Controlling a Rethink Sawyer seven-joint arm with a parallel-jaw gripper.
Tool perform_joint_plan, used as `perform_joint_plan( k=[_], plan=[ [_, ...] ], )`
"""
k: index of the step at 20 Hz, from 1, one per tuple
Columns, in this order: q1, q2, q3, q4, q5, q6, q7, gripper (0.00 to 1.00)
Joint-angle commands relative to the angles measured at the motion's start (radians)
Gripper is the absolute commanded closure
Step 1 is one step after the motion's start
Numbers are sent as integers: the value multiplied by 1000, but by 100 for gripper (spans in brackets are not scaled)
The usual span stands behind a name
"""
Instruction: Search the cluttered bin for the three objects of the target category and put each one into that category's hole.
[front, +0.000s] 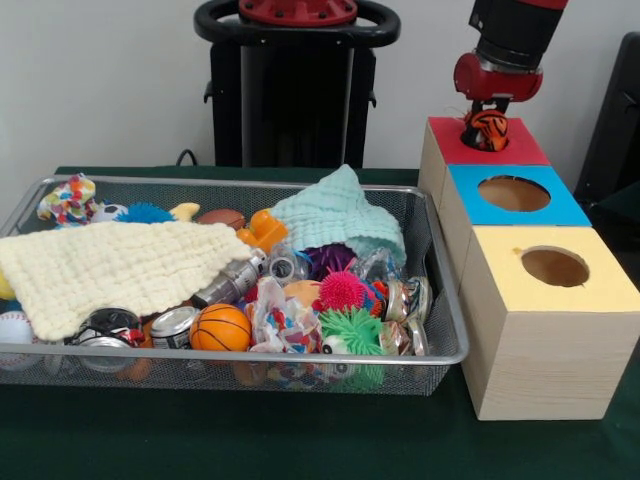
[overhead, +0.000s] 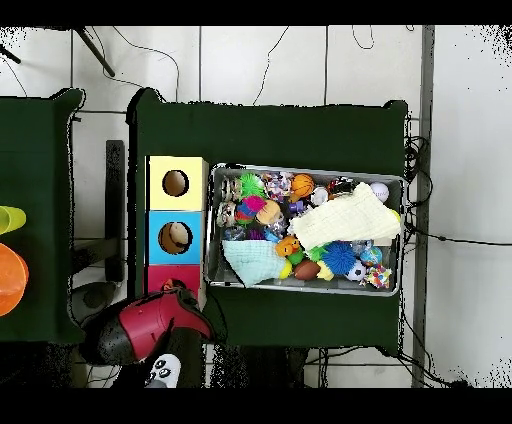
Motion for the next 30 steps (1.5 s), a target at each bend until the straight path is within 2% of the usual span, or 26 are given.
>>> perform_joint_plan(
  k=[1,22,23,30],
  plan=[
    [-13,25,-16,-1,-41,5,117,100],
    [-27,10,-2,-3,-27,52,99,100],
    [-26,9,-3,-3,-28,55,99,0],
    [-23,-1,-4,4,-25,68,98,0]
  ],
)
